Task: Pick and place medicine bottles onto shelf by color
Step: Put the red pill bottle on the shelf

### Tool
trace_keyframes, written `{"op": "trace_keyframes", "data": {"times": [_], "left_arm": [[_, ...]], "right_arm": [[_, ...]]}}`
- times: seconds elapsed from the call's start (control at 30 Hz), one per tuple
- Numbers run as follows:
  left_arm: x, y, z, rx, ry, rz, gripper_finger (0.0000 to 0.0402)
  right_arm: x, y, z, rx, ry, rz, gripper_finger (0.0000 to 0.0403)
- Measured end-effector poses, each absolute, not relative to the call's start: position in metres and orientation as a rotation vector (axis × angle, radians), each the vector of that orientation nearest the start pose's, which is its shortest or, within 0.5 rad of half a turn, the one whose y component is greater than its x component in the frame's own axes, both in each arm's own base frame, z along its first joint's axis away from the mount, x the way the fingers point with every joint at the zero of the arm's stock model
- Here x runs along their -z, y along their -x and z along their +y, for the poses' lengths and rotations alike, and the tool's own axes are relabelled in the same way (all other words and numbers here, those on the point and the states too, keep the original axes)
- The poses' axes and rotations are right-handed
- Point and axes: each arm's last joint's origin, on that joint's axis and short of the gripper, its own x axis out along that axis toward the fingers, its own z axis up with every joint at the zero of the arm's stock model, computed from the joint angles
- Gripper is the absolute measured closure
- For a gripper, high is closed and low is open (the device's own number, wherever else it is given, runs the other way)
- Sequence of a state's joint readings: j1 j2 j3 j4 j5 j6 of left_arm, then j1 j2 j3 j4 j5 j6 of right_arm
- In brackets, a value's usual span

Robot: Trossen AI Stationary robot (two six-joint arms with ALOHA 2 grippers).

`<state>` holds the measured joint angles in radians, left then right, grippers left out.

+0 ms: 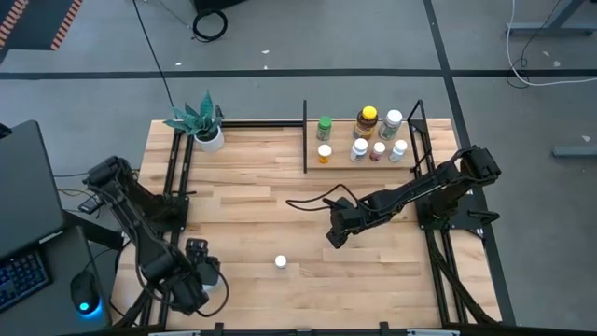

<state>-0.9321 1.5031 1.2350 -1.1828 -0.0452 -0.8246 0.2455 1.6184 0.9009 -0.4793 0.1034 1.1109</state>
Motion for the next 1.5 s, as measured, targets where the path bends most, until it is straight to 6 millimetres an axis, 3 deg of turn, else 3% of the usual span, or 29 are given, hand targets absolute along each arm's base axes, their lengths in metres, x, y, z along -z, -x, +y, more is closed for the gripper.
{"op": "trace_keyframes", "data": {"times": [0.2,0.53,0.73,0.97,1.33,1.5], "left_arm": [[-0.263,-0.159,-0.214,0.126,-0.033,1.462,0.0037],[-0.263,-0.158,-0.215,0.124,-0.074,1.42,0.0094],[-0.262,-0.158,-0.215,0.14,-0.081,1.414,0.0108],[-0.238,-0.155,-0.214,0.16,-0.033,1.454,0.0109],[-0.243,-0.156,-0.213,0.142,0.014,1.456,0.0111],[-0.244,-0.156,-0.214,0.146,0.024,1.464,0.0148]], "right_arm": [[-0.161,-0.284,0.068,0.525,-0.76,1.098,0.0103],[-0.162,-0.285,0.069,0.51,-0.781,1.093,0.0103],[-0.162,-0.285,0.07,0.512,-0.791,1.095,0.0103],[-0.162,-0.285,0.07,0.512,-0.792,1.095,0.0103],[-0.162,-0.285,0.071,0.495,-0.805,1.112,0.0103],[-0.162,-0.285,0.071,0.498,-0.81,1.111,0.0103]]}}
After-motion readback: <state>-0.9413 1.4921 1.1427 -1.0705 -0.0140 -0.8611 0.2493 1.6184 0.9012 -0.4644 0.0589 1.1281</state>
